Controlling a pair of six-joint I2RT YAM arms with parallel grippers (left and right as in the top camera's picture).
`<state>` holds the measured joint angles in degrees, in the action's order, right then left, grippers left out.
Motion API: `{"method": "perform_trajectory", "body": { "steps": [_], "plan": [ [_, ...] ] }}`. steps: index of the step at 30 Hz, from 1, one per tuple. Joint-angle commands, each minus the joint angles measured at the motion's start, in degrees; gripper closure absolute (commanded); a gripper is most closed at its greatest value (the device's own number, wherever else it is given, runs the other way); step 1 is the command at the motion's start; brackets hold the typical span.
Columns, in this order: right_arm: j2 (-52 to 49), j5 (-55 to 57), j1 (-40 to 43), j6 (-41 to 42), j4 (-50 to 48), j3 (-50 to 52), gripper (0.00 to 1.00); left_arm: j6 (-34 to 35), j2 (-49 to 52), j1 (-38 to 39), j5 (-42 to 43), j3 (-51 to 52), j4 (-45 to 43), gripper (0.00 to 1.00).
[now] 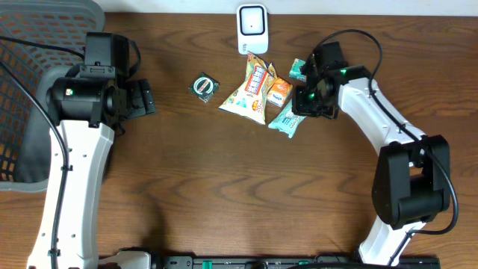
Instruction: Scan the item barcode
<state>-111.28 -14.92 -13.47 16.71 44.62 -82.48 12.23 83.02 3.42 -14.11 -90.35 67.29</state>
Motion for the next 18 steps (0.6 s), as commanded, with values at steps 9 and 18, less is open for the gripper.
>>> {"method": "perform_trajectory", "body": {
  "steps": [9,18],
  "plan": [
    [0.87,14.25,-3.74,8.17,-3.39,6.16,0.83,0.33,-0.42,-0.31,-0.96,-0.52,0.2,0.02],
    [0.92,24.13,-3.69,8.15,-0.09,7.89,0.83,0.33,-0.42,-0.31,-0.96,-0.52,0.2,0.02]
  ]
}}
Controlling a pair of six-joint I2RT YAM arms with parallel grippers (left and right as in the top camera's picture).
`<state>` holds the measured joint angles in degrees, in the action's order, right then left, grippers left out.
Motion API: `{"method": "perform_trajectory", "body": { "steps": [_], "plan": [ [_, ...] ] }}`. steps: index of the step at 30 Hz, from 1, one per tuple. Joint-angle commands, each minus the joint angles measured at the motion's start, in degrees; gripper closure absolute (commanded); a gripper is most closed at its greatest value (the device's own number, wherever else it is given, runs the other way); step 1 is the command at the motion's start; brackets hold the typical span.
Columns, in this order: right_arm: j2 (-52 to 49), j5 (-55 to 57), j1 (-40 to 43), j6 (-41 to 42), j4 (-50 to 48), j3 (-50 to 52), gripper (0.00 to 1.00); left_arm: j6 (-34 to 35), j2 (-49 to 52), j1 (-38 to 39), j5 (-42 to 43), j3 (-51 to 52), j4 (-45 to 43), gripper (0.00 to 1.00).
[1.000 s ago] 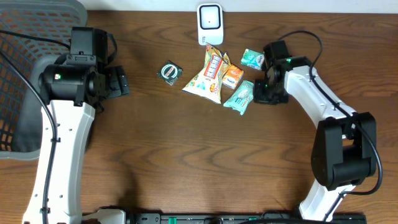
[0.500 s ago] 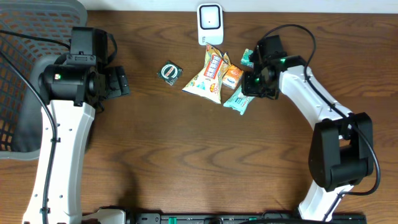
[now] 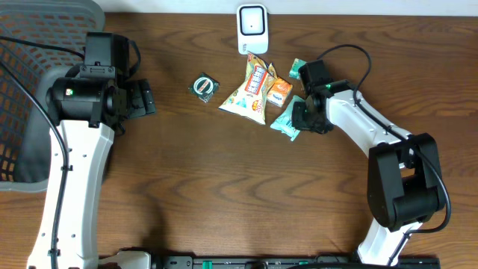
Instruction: Scan the item barcode
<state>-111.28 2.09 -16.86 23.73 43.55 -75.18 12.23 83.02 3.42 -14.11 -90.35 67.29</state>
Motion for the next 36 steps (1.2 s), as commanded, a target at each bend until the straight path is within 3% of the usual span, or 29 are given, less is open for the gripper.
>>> {"method": "perform_trajectory", "body": {
  "steps": [1,9,13,18,25,30,36],
  "plan": [
    [0.92,8.2,-0.2,1.11,1.57,0.59,0.83,0.33,-0.42,-0.31,-0.96,-0.52,0.2,0.02],
    [1.03,7.02,1.84,1.09,5.79,-1.49,0.84,0.33,-0.42,-0.31,-0.96,-0.52,0.2,0.02],
    [1.16,-4.13,1.86,-4.85,9.53,-7.06,0.9,0.33,-0.42,-0.31,-0.96,-0.52,0.2,0.02],
    [1.16,-10.14,1.77,-7.08,11.17,-11.47,0.96,0.33,-0.42,-0.31,-0.96,-0.52,0.2,0.03],
    [1.14,-10.21,-0.04,-6.69,5.88,-11.5,0.99,0.33,-0.42,-0.31,-0.96,-0.52,0.2,0.02],
    [1.01,-9.84,-2.58,-6.43,1.33,-9.44,0.96,0.33,-0.42,-0.31,-0.96,-0.52,0.2,0.02],
    [-0.37,-2.23,-4.63,-5.29,-0.35,-6.82,0.96,0.33,-0.42,-0.31,-0.96,-0.52,0.2,0.02]
  ]
}}
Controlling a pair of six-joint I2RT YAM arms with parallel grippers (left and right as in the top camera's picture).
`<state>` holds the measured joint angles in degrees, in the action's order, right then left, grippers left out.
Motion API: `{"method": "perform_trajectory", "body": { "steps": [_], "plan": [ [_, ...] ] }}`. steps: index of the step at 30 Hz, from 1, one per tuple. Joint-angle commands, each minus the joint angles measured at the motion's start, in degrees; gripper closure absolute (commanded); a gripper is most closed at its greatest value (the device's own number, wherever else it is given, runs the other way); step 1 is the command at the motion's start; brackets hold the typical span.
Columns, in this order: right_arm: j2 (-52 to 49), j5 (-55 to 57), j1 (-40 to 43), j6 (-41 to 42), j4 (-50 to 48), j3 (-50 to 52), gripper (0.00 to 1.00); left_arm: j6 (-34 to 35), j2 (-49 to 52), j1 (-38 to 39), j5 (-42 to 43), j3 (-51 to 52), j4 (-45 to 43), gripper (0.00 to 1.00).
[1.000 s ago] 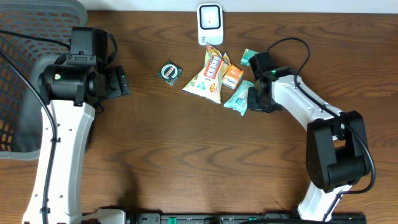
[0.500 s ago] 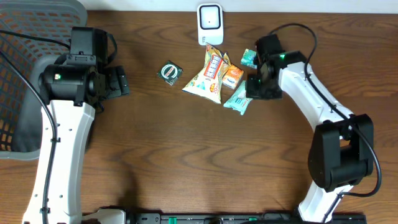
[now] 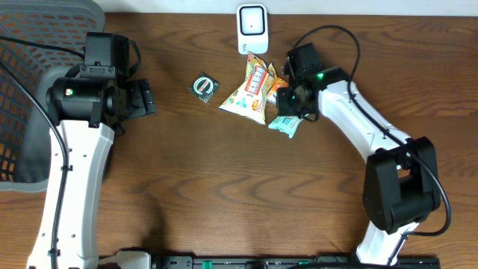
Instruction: Scan the item barcode
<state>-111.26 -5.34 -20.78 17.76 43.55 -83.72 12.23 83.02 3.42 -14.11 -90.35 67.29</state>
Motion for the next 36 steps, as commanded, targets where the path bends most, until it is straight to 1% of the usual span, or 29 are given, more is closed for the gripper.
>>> {"method": "perform_trajectory", "body": {
  "steps": [1,10,12,15,19,22,26,27,30,32,36],
  "plan": [
    [-0.66,6.32,-0.83,0.68,-0.63,2.34,0.96,0.33,-0.42,-0.31,-0.96,-0.52,0.2,0.02],
    [-4.11,9.88,-0.28,0.66,0.37,4.26,0.99,0.33,-0.42,-0.31,-0.96,-0.52,0.2,0.02],
    [-4.13,12.68,-0.11,1.66,1.49,4.26,0.99,0.33,-0.42,-0.31,-0.96,-0.52,0.2,0.02],
    [-3.91,18.95,0.24,5.57,3.61,4.22,0.99,0.33,-0.42,-0.31,-0.96,-0.52,0.2,0.02],
    [-3.72,24.96,1.31,6.01,6.1,4.11,0.99,0.33,-0.42,-0.31,-0.96,-0.52,0.2,0.02],
    [-3.69,26.93,2.34,5.99,7.93,3.17,0.99,0.33,-0.42,-0.31,-0.96,-0.52,0.2,0.02],
    [-3.69,26.82,3.32,5.97,12.37,-0.9,0.97,0.35,-0.42,-0.31,-0.96,-0.52,0.2,0.02],
    [-3.69,26.8,3.32,5.97,13.29,-1.86,0.96,0.33,-0.42,-0.31,-0.96,-0.52,0.2,0.02],
    [-3.69,25.55,3.32,5.51,16.24,-5.25,0.9,0.33,-0.42,-0.31,-0.96,-0.52,0.2,0.02],
    [-3.69,22.69,3.32,3.63,17.31,-7.28,0.87,0.33,-0.42,-0.31,-0.96,-0.52,0.2,0.02],
    [-3.69,15.28,2.99,-1.6,17.11,-8.9,0.75,0.33,-0.42,-0.31,-0.96,-0.52,0.2,0.02]
  ]
}}
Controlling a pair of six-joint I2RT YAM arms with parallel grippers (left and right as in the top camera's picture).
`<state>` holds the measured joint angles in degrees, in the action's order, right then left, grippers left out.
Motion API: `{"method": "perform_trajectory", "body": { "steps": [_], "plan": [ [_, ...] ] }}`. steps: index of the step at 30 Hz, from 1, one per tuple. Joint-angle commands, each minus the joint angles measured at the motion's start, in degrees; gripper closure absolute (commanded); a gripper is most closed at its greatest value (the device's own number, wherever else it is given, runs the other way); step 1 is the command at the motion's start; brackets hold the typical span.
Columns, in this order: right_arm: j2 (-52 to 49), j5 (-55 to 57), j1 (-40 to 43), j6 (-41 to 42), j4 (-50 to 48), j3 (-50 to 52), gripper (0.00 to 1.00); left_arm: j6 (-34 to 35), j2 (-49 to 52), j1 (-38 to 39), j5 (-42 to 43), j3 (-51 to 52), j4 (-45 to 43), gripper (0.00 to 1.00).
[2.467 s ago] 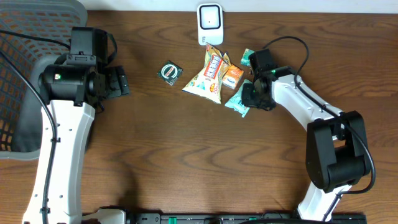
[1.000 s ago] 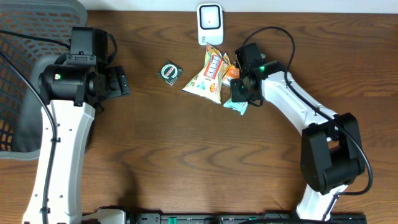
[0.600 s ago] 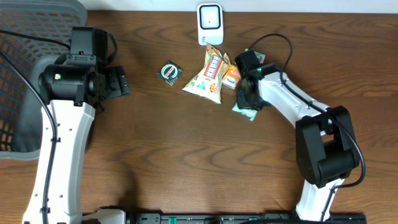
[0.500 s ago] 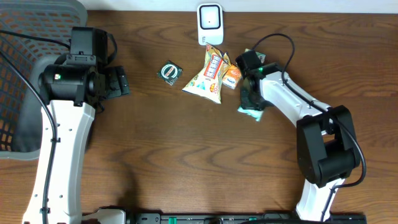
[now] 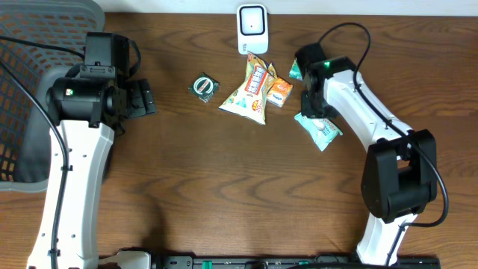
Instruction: Scan the item barcode
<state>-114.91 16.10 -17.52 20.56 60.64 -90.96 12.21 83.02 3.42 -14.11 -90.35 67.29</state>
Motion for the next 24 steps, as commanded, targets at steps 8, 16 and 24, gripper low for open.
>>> {"method": "perform_trajectory", "body": {
  "steps": [8,16,24],
  "plan": [
    [-0.09,-6.58,-0.07,-4.9,-1.2,-1.49,0.55,0.37,-0.42,-0.31,-0.96,-0.52,0.2,0.02],
    [-0.28,-8.31,5.22,-5.01,-6.05,-1.07,0.25,0.35,-0.42,-0.31,-0.96,-0.52,0.2,0.02],
    [-0.28,-16.63,7.19,-17.22,-6.99,2.21,0.24,0.35,-0.42,-0.31,-0.96,-0.52,0.2,0.02]
  ]
}}
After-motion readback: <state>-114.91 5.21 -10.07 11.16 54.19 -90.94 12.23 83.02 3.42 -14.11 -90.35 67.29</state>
